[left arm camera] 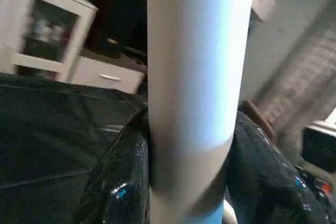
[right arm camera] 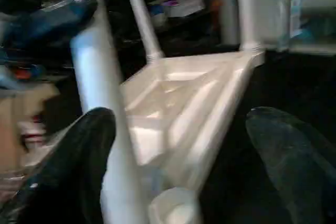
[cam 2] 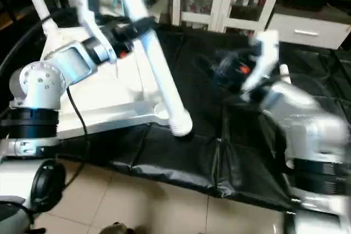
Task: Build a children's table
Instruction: Pick table leg
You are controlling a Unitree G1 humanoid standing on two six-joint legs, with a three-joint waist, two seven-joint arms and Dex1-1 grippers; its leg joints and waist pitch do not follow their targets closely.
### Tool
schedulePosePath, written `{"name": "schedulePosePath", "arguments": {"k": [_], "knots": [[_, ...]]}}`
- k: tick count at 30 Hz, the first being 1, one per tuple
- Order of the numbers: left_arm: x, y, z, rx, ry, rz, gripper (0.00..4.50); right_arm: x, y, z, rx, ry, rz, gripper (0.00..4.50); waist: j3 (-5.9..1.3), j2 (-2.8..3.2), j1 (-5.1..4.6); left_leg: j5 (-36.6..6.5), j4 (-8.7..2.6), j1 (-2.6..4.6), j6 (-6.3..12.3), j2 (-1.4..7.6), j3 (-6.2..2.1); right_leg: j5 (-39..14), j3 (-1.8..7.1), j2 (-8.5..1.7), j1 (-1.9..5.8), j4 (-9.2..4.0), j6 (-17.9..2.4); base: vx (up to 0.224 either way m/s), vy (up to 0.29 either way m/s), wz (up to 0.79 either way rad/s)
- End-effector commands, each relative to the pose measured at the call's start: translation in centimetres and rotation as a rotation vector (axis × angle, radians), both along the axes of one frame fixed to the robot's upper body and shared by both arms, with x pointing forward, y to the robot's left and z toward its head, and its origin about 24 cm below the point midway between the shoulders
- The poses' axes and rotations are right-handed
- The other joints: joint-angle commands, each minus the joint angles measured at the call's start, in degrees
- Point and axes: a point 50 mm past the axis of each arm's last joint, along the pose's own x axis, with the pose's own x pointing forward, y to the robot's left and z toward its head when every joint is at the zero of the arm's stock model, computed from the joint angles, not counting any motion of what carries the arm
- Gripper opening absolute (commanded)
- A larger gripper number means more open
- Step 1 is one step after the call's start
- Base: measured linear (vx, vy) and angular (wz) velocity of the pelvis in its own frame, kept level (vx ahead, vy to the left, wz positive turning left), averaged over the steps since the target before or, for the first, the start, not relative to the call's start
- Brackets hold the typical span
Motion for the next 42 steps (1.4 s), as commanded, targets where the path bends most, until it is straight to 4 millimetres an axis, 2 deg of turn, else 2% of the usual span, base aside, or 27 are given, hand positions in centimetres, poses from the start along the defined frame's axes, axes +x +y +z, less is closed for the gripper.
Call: {"name": "schedulePosePath", "arguments": {"k": [1,4,9,11,15,18,20,24,27,33,34,37,42], "knots": [[-0.5,-0.5,1.0,0.009,-0.041,-0.063,1.66,-0.7,0.3,0.4,0.027,0.014,0.08,4.5,-4.9,-1.17,0.21,-3.31,-3.39,0.4,3.55,2.24,-0.83,-3.03,2.41,-3.14,3.7,-3.33,-13.66,0.0,0.0,0.0],[-0.7,-0.6,1.1,0.028,-0.052,-0.088,1.66,-0.9,0.5,-0.3,-0.004,0.055,0.13,4.5,-4.84,-1.54,0.26,-3.42,-3.31,0.45,3.83,2.34,-0.69,-5.4,2.4,-3.35,3.52,-3.49,-13.77,0.0,0.0,0.0],[-0.9,-0.7,1.8,0.01,-0.069,-0.111,1.66,-1.5,1.4,-1.2,-0.06,0.087,0.214,4.5,-4.63,-1.21,0.54,-5.48,-3.49,0.73,2.03,2.59,-0.8,-9.82,2.36,-3.4,3.24,-3.89,-12.59,0.0,0.0,0.0],[-1.1,-0.7,2.3,-0.025,-0.072,-0.129,1.66,-1.7,2.0,-1.4,-0.075,0.093,0.23,4.5,-4.63,-1.47,0.6,-5.52,-3.51,0.72,1.74,2.62,-0.78,-9.61,2.44,-3.4,3.22,-3.89,-12.24,0.0,0.0,0.0],[-1.2,-0.6,2.7,-0.061,-0.071,-0.15,1.66,-1.6,2.2,-1.3,-0.065,0.094,0.234,4.5,-4.73,-1.41,0.72,-4.69,-3.4,0.57,1.9,2.58,-0.8,-8.03,2.4,-3.45,3.11,-3.56,-13.09,0.0,0.0,0.0],[-1.4,-0.3,3.5,-0.159,-0.055,-0.191,1.66,-1.8,2.2,-0.9,-0.044,0.09,0.251,4.5,-4.72,-1.91,0.82,-4.35,-3.36,0.5,2.11,2.51,-0.73,-7.78,2.37,-3.45,3.21,-3.5,-13.14,0.0,0.0,0.0],[-1.4,0.1,3.8,-0.222,-0.034,-0.201,1.66,-1.7,2.0,-0.8,-0.03,0.089,0.252,4.5,-4.73,-1.79,1.12,-4.47,-3.29,0.54,2.05,2.49,-0.75,-7.82,2.36,-3.52,3.14,-3.5,-13.31,0.0,0.0,0.0],[-1.4,0.5,3.9,-0.282,-0.006,-0.219,1.66,-1.6,1.9,-0.6,-0.006,0.083,0.248,4.5,-4.71,-1.98,1.2,-5.21,-3.38,0.57,1.72,2.52,-0.81,-8.57,2.33,-3.46,3.16,-3.58,-12.73,0.0,0.0,0.0],[-1.6,0.7,3.9,-0.319,0.008,-0.257,1.66,-1.6,1.9,0.0,0.054,0.073,0.259,4.5,-4.72,-1.77,1.48,-5.51,-3.42,0.62,1.36,2.54,-0.86,-8.58,2.34,-3.53,3.12,-3.57,-12.59,0.0,0.0,0.0],[-1.9,0.9,3.8,-0.321,0.023,-0.277,1.66,-1.7,1.7,0.8,0.143,0.055,0.28,4.5,-4.81,-1.76,2.02,-5.29,-3.43,0.83,0.83,2.6,-0.82,-6.94,2.35,-3.42,3.02,-3.39,-12.84,0.0,0.0,0.0],[-1.9,0.9,3.8,-0.323,0.026,-0.278,1.66,-1.7,1.7,1.0,0.153,0.052,0.283,4.5,-4.81,-1.53,2.14,-5.38,-3.45,0.85,0.73,2.61,-0.84,-6.83,2.35,-3.45,3.01,-3.34,-12.91,0.0,0.0,0.0],[-2.1,0.9,3.8,-0.33,0.032,-0.297,1.66,-1.9,1.5,0.9,0.148,0.053,0.277,4.5,-4.79,-1.67,2.14,-5.33,-3.48,0.69,0.33,2.53,-0.86,-6.28,2.32,-3.4,3.13,-3.35,-12.8,0.0,0.0,0.0],[-2.2,0.9,4.0,-0.352,0.029,-0.324,1.66,-2.1,1.4,0.8,0.139,0.058,0.272,4.5,-4.77,-1.54,1.94,-6.14,-3.56,0.66,-0.26,2.5,-0.93,-7.69,2.33,-3.45,3.27,-3.57,-12.0,0.0,0.0,0.0]]}}
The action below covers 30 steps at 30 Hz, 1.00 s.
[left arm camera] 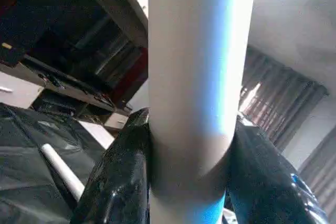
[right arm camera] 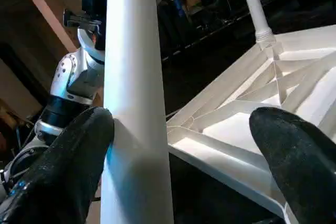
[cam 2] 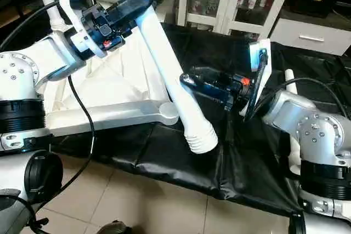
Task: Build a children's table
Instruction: Pick table leg
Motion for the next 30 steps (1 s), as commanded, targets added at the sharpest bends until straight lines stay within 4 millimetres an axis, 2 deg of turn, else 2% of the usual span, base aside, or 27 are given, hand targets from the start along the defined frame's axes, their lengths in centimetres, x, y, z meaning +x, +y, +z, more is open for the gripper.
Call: {"name": "schedulePosePath", "arguments": {"k": [1,3,6,10,11,12,14,17,18,19,21,22,23,25,30], "knots": [[-0.4,-0.2,1.2,-0.03,-0.047,-0.042,1.66,-0.3,-0.4,0.5,-0.005,-0.014,-0.013,4.5,-4.79,-0.18,0.04,-6.27,-3.84,0.99,-0.42,2.45,-0.9,-7.64,2.39,-3.39,3.31,-3.78,-12.04,0.0,0.0,0.0],[-0.8,-0.2,1.4,-0.058,-0.072,-0.083,1.66,-0.4,-0.4,0.5,-0.002,-0.013,-0.017,4.5,-4.82,0.06,-0.11,-6.36,-3.85,1.03,-0.53,2.42,-0.89,-7.03,2.38,-3.27,3.28,-3.83,-12.18,0.0,0.0,0.0],[-0.8,-0.2,1.2,-0.052,-0.077,-0.091,1.66,-0.7,-0.3,0.6,-0.003,-0.011,-0.013,4.5,-4.85,0.0,-0.13,-6.21,-3.86,1.08,-0.48,2.44,-0.91,-6.0,2.38,-3.19,3.28,-3.67,-12.5,0.0,0.0,0.0],[-0.8,-0.2,1.1,-0.046,-0.074,-0.088,1.66,-1.0,-0.2,0.4,-0.012,-0.007,-0.004,4.5,-4.75,0.04,-0.12,-7.49,-3.97,1.1,-0.84,2.49,-0.92,-7.58,2.38,-3.28,3.3,-3.92,-12.22,0.0,0.0,0.0],[-0.6,-0.3,1.0,-0.028,-0.073,-0.073,1.66,-1.0,-0.1,0.2,-0.027,-0.008,-0.005,4.5,-4.76,0.46,-0.11,-7.94,-4.02,1.13,-1.27,2.53,-1.04,-8.06,2.35,-3.3,3.27,-3.9,-12.01,0.0,0.0,0.0],[-0.3,-0.4,0.8,0.014,-0.07,-0.036,1.66,-1.0,0.0,0.1,-0.049,-0.016,-0.013,4.5,-4.76,0.46,-0.11,-7.94,-4.02,1.13,-1.27,2.53,-1.04,-8.06,2.35,-3.3,3.27,-3.9,-12.01,0.0,0.0,0.0],[1.0,-1.0,-0.2,0.172,-0.043,0.112,1.66,-0.9,0.3,-0.2,-0.098,-0.036,-0.03,4.5,-4.56,0.17,-0.2,-8.99,-4.29,1.13,-1.79,2.64,-1.16,-9.53,2.42,-3.13,3.25,-4.44,-9.95,0.0,0.0,0.0],[2.7,-1.5,-1.2,0.361,0.002,0.331,1.66,-0.8,0.8,-0.2,-0.106,-0.05,-0.044,4.5,-4.71,0.19,-0.18,-9.79,-4.36,1.22,-2.4,2.69,-1.36,-11.34,2.49,-3.33,3.34,-4.54,-7.28,0.0,0.0,0.0],[2.7,-1.5,-1.2,0.361,0.002,0.331,1.66,-0.8,0.8,-0.2,-0.106,-0.05,-0.044,4.5,-4.72,0.07,-0.23,-9.57,-4.37,1.14,-2.39,2.69,-1.36,-11.22,2.49,-3.33,3.35,-4.57,-7.08,0.0,0.0,0.0],[2.8,-1.7,-1.2,0.385,-0.008,0.356,1.66,-0.7,0.9,-0.3,-0.121,-0.059,-0.052,4.5,-4.77,0.08,-0.2,-9.06,-4.3,1.1,-2.45,2.6,-1.35,-10.86,2.44,-3.38,3.33,-4.5,-7.24,0.0,0.0,0.0],[2.6,-2.2,-0.8,0.371,-0.009,0.351,1.66,-0.5,1.2,-0.6,-0.151,-0.065,-0.06,4.5,-4.94,0.04,-0.19,-7.07,-4.12,0.94,-2.59,2.69,-1.36,-6.93,2.37,-3.37,3.29,-3.88,-9.2,0.0,0.0,0.0],[2.5,-2.4,-0.6,0.363,-0.009,0.345,1.66,-0.5,1.4,-0.7,-0.154,-0.065,-0.059,4.5,-4.94,-0.33,-0.23,-6.68,-4.07,0.93,-2.32,2.64,-1.26,-6.0,2.36,-3.33,3.33,-3.84,-9.81,0.0,0.0,0.0],[2.5,-2.6,-0.6,0.355,-0.006,0.34,1.66,-0.5,1.5,-0.7,-0.156,-0.065,-0.061,4.5,-4.96,-0.18,-0.18,-5.92,-3.95,0.9,-1.73,2.53,-1.19,-4.66,2.37,-3.31,3.35,-3.63,-10.97,0.0,0.0,0.0],[2.5,-2.8,-0.4,0.344,-0.004,0.337,1.66,-0.2,1.7,-0.9,-0.169,-0.068,-0.072,4.5,-4.93,-0.25,-0.15,-5.57,-3.85,0.82,-1.04,2.49,-1.11,-4.08,2.38,-3.38,3.32,-3.58,-11.89,0.0,0.0,0.0],[2.7,-2.9,-0.3,0.334,-0.007,0.355,1.66,0.0,1.9,-1.1,-0.188,-0.072,-0.081,4.5,-4.66,-0.22,-0.29,-8.04,-4.02,0.97,-0.94,2.55,-1.09,-8.63,2.43,-3.41,3.27,-4.18,-11.2,0.0,0.0,0.0]]}}
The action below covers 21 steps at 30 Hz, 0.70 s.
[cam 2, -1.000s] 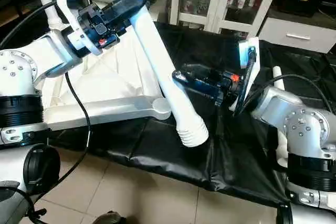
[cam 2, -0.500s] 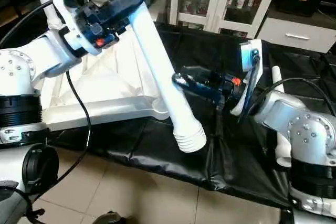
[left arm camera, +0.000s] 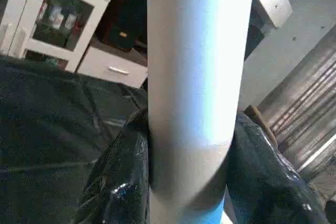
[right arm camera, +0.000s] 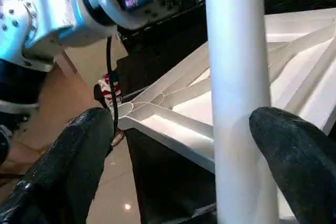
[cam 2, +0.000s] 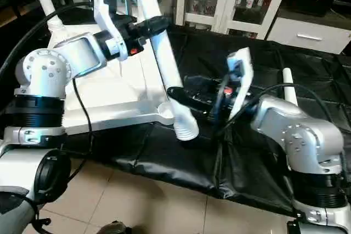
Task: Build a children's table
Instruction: Pick table leg
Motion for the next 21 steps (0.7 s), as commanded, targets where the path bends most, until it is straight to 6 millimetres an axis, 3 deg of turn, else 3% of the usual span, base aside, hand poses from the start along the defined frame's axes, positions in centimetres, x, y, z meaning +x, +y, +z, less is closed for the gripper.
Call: {"name": "schedulePosePath", "arguments": {"k": [1,7,8,10,12,14,20,21], "knots": [[0.0,0.1,1.0,-0.005,-0.037,0.017,1.66,0.2,0.0,0.2,-0.018,-0.018,-0.013,4.5,-4.65,-0.31,-0.14,-8.23,-4.05,1.02,-0.98,2.57,-1.02,-9.14,2.43,-3.45,3.27,-4.11,-11.2,0.0,0.0,0.0],[-0.4,0.0,1.2,0.011,-0.072,-0.024,1.66,0.2,-0.2,0.2,-0.03,-0.024,-0.016,4.5,-4.73,-0.24,-0.12,-7.3,-4.02,0.98,-0.77,2.58,-1.06,-7.73,2.43,-3.37,3.2,-3.94,-11.25,0.0,0.0,0.0],[-1.8,-0.1,1.5,-0.053,-0.157,-0.211,1.66,0.4,-0.4,0.0,-0.036,-0.023,-0.021,4.5,-4.79,-0.28,-0.03,-6.83,-4.04,1.06,-0.66,2.62,-1.11,-7.26,2.4,-3.53,3.21,-3.88,-11.57,0.0,0.0,0.0],[-3.5,0.1,1.5,-0.117,-0.252,-0.406,1.66,0.4,-0.4,-0.2,-0.036,-0.019,-0.007,4.5,-4.79,-0.16,-0.16,-5.84,-4.1,0.9,-0.91,2.59,-0.94,-6.17,2.39,-3.4,3.13,-3.57,-12.69,0.0,0.0,0.0],[-4.3,0.4,1.4,-0.144,-0.302,-0.504,1.66,0.3,-0.3,-0.2,-0.034,-0.015,0.018,4.5,-4.77,-0.04,-0.1,-6.71,-4.11,1.15,-0.79,2.57,-0.84,-5.55,2.36,-3.31,3.0,-3.52,-13.5,0.0,0.0,0.0],[-4.9,0.7,1.3,-0.177,-0.33,-0.599,1.66,0.0,0.2,-0.4,-0.043,-0.014,0.078,4.5,-4.56,-0.08,-0.18,-8.53,-4.25,1.09,-0.45,2.5,-0.83,-7.5,2.42,-3.38,3.14,-3.81,-13.02,0.0,0.0,0.0],[-4.8,0.9,2.8,-0.24,-0.376,-0.643,1.65,-0.8,1.3,-0.2,-0.038,-0.017,0.204,4.5,-4.38,0.66,-0.05,-12.62,-4.47,1.74,-2.19,2.81,-0.88,-11.11,2.61,-3.4,2.65,-4.09,-12.87,0.0,0.0,0.0],[-4.8,0.9,2.9,-0.245,-0.379,-0.646,1.65,-0.8,1.4,-0.2,-0.034,-0.017,0.21,4.5,-4.4,0.46,-0.14,-12.6,-4.51,1.6,-2.2,2.77,-0.89,-10.99,2.62,-3.4,2.8,-4.11,-12.77,0.0,0.0,0.0]]}}
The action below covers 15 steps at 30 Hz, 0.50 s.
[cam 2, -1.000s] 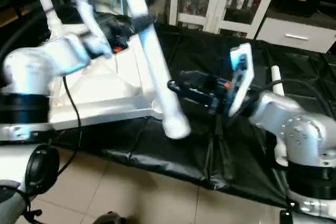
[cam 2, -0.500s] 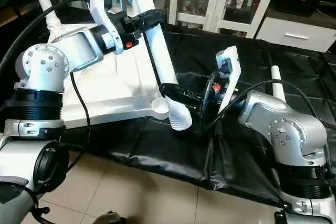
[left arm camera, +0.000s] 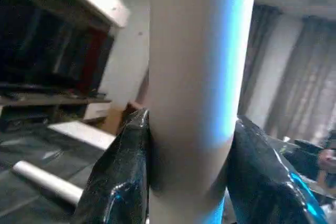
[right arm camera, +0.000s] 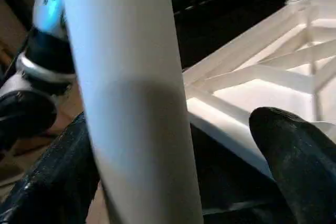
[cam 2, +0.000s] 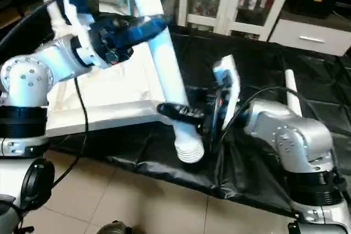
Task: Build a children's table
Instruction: Pick table leg
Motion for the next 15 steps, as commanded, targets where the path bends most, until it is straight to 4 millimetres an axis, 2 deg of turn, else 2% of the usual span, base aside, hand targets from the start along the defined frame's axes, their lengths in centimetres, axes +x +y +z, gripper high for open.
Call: {"name": "schedulePosePath", "arguments": {"k": [1,2,4,5,6,7,8,10,15], "knots": [[-0.36,-0.3,1.22,-0.047,-0.048,-0.059,1.65,-0.17,-0.09,0.64,-0.014,-0.022,0.013,4.5,-4.45,0.43,-0.26,-12.42,-4.48,1.53,-2.28,2.8,-1.03,-10.77,2.51,-3.39,2.77,-4.06,-12.65,0.0,0.0,0.0],[-0.33,-0.32,1.24,-0.046,-0.053,-0.06,1.65,-0.24,-0.1,0.69,-0.01,-0.021,0.019,4.5,-4.45,0.34,-0.31,-12.01,-4.51,1.4,-2.21,2.75,-1.06,-10.47,2.5,-3.36,2.88,-4.03,-12.48,0.0,0.0,0.0],[-0.3,-0.36,1.41,-0.069,-0.068,-0.081,1.65,-0.56,-0.27,0.63,-0.013,-0.019,0.043,4.5,-4.55,0.55,-0.34,-11.09,-4.43,1.37,-2.08,2.75,-1.07,-9.17,2.51,-3.35,2.92,-3.92,-12.56,0.0,0.0,0.0],[-0.28,-0.38,1.45,-0.075,-0.07,-0.086,1.65,-0.64,-0.35,0.57,-0.015,-0.017,0.048,4.5,-4.63,0.42,-0.35,-10.55,-4.33,1.27,-1.93,2.71,-1.03,-8.32,2.51,-3.37,3.05,-3.81,-12.78,0.0,0.0,0.0],[-0.29,-0.37,1.45,-0.078,-0.071,-0.095,1.65,-0.65,-0.39,0.52,-0.018,-0.014,0.047,4.22,-4.62,0.6,-0.37,-10.1,-4.29,1.18,-1.71,2.67,-1.03,-7.7,2.51,-3.37,3.09,-3.72,-13.03,0.0,0.0,0.0],[-0.29,-0.37,1.46,-0.079,-0.071,-0.097,1.65,-0.66,-0.41,0.52,-0.018,-0.013,0.047,4.15,-4.67,0.45,-0.44,-9.83,-4.26,1.16,-1.53,2.65,-1.0,-7.34,2.5,-3.31,3.13,-3.73,-13.07,0.0,0.0,0.0],[-0.27,-0.34,1.46,-0.081,-0.071,-0.105,1.65,-0.68,-0.5,0.56,-0.017,-0.012,0.045,4.15,-4.72,0.72,-0.44,-9.73,-4.2,1.22,-1.34,2.68,-1.05,-6.96,2.47,-3.31,3.1,-3.65,-13.44,0.0,0.0,0.0],[-0.21,-0.22,1.47,-0.083,-0.073,-0.114,1.65,-0.73,-0.61,0.77,-0.007,-0.014,0.045,3.96,-4.71,0.59,-0.45,-9.79,-4.2,1.22,-1.14,2.63,-1.01,-7.18,2.46,-3.27,3.13,-3.79,-13.58,0.0,0.0,0.0],[-0.11,0.01,1.37,-0.082,-0.072,-0.118,1.65,-0.89,-0.64,0.85,0.01,-0.011,0.056,3.54,-4.69,0.81,-0.42,-10.63,-4.25,1.35,-1.28,2.75,-1.04,-7.63,2.44,-3.28,3.04,-3.8,-13.88,0.0,0.0,0.0]]}}
